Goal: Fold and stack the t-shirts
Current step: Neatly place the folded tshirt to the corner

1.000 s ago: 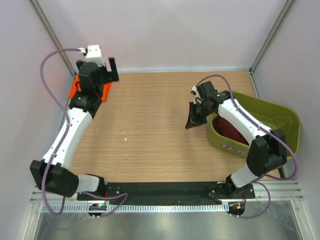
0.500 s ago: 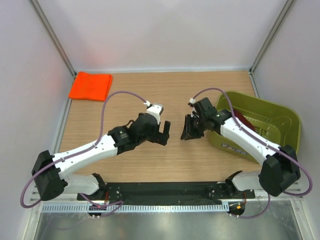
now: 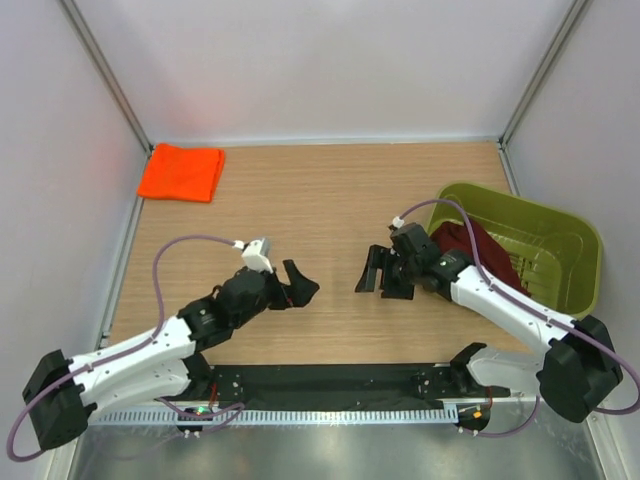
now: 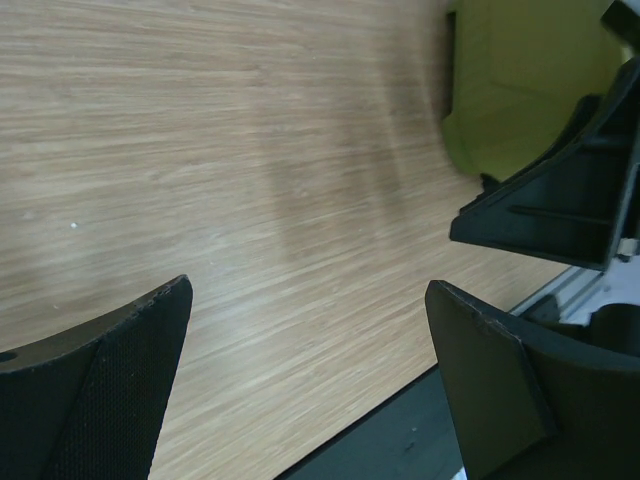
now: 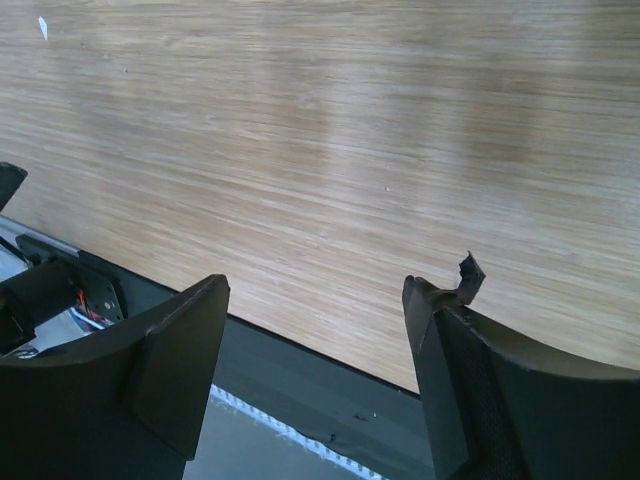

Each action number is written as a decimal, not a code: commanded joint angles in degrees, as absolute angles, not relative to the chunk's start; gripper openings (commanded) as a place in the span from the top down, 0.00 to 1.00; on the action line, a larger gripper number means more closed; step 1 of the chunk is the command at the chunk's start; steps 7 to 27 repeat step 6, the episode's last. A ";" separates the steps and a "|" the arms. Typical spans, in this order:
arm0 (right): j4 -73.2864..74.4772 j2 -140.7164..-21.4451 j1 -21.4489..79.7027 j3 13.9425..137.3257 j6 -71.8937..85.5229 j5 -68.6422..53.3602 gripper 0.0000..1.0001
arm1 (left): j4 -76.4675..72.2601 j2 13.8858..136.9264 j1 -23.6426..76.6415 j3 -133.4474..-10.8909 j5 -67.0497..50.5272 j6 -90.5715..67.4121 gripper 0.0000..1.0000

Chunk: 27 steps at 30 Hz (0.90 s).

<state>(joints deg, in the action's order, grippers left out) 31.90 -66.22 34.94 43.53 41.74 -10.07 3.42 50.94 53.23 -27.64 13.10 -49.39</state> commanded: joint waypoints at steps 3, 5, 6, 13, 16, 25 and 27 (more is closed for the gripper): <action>26.56 -63.83 36.30 39.92 44.56 -10.36 0.21 | -3.78 39.14 52.56 -17.87 16.87 -59.84 0.00; 23.74 -61.45 36.30 37.54 45.96 -12.64 0.20 | -3.87 32.04 52.38 -14.60 19.06 -63.71 0.00; 22.08 -60.04 36.39 35.44 46.40 -13.61 0.14 | -3.95 29.30 52.38 -13.02 19.77 -65.55 0.00; 22.08 -60.04 36.39 35.44 46.40 -13.61 0.14 | -3.95 29.30 52.38 -13.02 19.77 -65.55 0.00; 22.08 -60.04 36.39 35.44 46.40 -13.61 0.14 | -3.95 29.30 52.38 -13.02 19.77 -65.55 0.00; 22.08 -60.04 36.39 35.44 46.40 -13.61 0.14 | -3.95 29.30 52.38 -13.02 19.77 -65.55 0.00; 22.08 -60.04 36.39 35.44 46.40 -13.61 0.14 | -3.95 29.30 52.38 -13.02 19.77 -65.55 0.00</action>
